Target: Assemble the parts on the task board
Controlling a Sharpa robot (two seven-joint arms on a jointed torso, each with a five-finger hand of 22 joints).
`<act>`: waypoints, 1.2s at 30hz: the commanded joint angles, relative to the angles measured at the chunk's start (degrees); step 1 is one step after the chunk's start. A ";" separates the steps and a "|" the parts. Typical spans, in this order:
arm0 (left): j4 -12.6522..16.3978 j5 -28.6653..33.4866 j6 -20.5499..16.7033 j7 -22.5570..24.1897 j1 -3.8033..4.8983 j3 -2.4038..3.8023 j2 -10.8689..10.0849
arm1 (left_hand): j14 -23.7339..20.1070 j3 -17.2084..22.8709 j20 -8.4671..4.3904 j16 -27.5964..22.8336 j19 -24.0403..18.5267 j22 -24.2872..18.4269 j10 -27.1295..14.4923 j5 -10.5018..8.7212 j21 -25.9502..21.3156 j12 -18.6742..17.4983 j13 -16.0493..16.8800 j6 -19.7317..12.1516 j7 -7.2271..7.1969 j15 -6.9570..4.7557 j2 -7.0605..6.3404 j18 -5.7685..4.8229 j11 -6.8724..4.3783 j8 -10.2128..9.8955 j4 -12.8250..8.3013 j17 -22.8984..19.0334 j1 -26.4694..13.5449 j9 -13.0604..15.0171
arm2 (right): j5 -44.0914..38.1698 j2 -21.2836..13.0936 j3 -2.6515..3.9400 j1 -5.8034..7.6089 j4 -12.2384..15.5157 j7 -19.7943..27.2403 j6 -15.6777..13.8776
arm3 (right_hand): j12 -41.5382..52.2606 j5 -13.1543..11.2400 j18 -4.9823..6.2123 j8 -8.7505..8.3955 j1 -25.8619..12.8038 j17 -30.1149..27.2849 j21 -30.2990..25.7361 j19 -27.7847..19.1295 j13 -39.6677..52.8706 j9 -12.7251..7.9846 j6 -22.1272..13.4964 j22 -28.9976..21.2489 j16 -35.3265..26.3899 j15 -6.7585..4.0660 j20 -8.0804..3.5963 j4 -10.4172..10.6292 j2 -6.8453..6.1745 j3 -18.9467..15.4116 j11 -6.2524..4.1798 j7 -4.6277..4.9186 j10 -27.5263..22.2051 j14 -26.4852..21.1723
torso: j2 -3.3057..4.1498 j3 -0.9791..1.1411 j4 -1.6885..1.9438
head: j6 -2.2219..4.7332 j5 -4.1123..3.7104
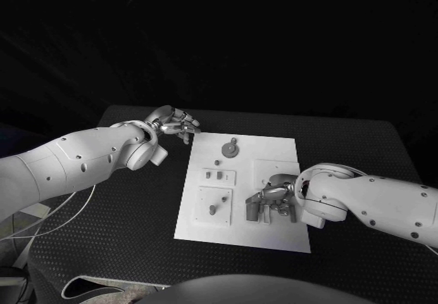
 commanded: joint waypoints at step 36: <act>0.09 -0.03 0.58 0.45 0.06 0.03 0.06 | 0.34 0.07 -0.05 -0.39 0.18 0.14 -0.44 -0.22 -0.28 0.16 -0.13 0.19 0.48 -0.02 -0.07 3.03 0.02 0.29 0.42 0.22 -0.47 -0.10 | -17.50 -6.02 0.32 -0.11 4.24 18.87 -15.55 | 2.48 -0.34 0.88 -2.29 22.89 0.34 0.05 -0.66 1.68 0.93 -5.34 1.14 0.00 1.71 0.14 -14.03 8.90 -5.55 1.60 2.37 -1.61 -0.33 | 0.03 0.05 0.00 | 0.25 0.10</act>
